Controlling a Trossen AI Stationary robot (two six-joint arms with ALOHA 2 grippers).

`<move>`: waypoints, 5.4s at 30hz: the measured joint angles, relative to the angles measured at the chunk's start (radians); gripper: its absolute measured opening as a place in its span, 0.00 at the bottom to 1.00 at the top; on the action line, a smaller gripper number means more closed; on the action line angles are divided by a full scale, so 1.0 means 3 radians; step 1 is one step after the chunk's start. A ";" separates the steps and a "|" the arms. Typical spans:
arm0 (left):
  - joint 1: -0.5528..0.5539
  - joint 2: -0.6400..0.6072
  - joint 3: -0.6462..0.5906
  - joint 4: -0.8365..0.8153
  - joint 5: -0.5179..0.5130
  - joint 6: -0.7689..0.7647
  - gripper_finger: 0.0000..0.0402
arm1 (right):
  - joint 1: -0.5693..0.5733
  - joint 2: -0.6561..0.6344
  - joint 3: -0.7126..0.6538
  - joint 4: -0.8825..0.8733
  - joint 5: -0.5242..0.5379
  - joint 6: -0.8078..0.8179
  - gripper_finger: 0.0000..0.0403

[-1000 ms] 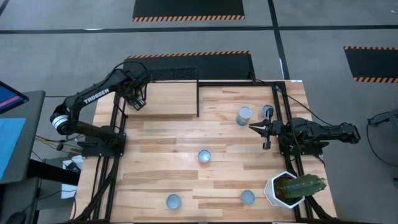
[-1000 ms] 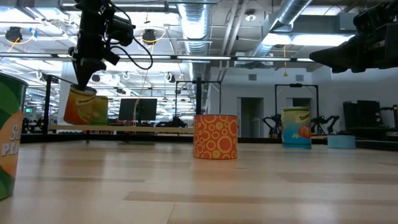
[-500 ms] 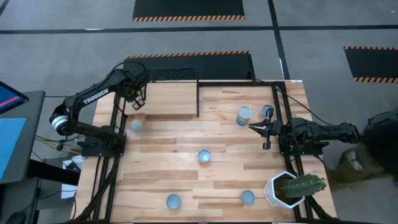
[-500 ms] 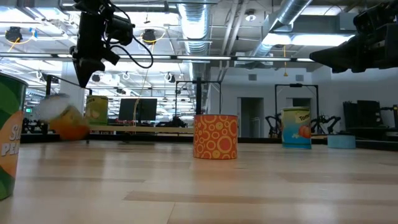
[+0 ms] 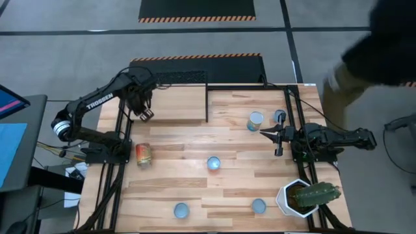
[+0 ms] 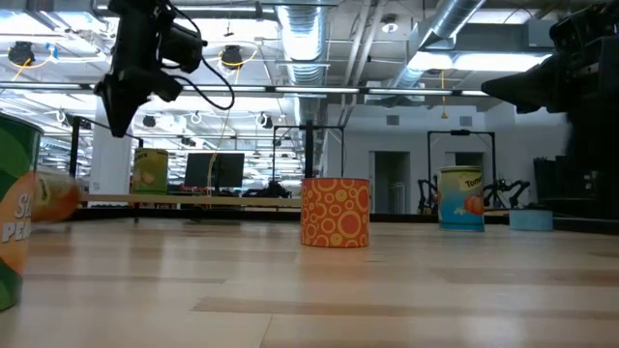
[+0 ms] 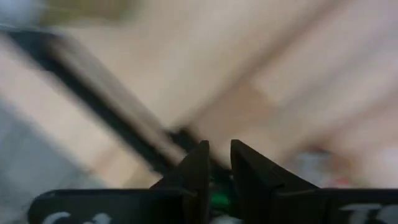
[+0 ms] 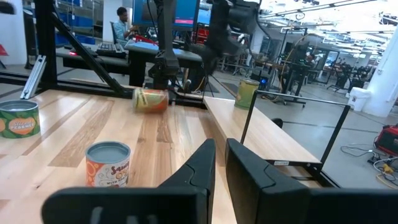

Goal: Pick and place cans onto a shelf
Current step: Put the canned green beans on the shelf

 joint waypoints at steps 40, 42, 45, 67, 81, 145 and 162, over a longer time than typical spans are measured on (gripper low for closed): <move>-0.5888 0.1500 0.0756 -0.0461 -0.1055 -0.4870 0.13 | -0.0001 0.0000 0.0000 -0.0015 -0.0088 0.0494 0.15; -0.6011 0.1675 0.0779 -0.0463 -0.1103 -0.5010 0.13 | -0.0001 0.0000 0.0000 -0.0015 -0.0088 0.0500 0.15; -0.6113 0.1941 0.0777 -0.0471 -0.1120 -0.5028 0.13 | -0.0001 0.0000 0.0000 -0.0014 -0.0088 0.0500 0.15; -0.5646 0.2047 0.0417 -0.0472 -0.1122 -0.4829 0.02 | 0.0000 0.0282 0.0000 -0.0015 -0.0089 0.0498 0.15; -0.5625 0.1805 0.0146 -0.0474 -0.0690 -0.3842 0.03 | 0.0000 0.0774 -0.0004 0.0062 -0.0089 0.0507 0.15; -0.5194 0.1805 -0.0628 -0.0008 -0.1270 -0.3565 0.13 | 0.0003 0.0763 0.0001 0.0022 -0.0090 0.0500 0.15; -0.4998 0.1670 -0.0158 -0.0431 -0.1352 -0.3789 0.00 | 0.0003 0.0764 0.0003 -0.0010 -0.0090 0.0501 0.15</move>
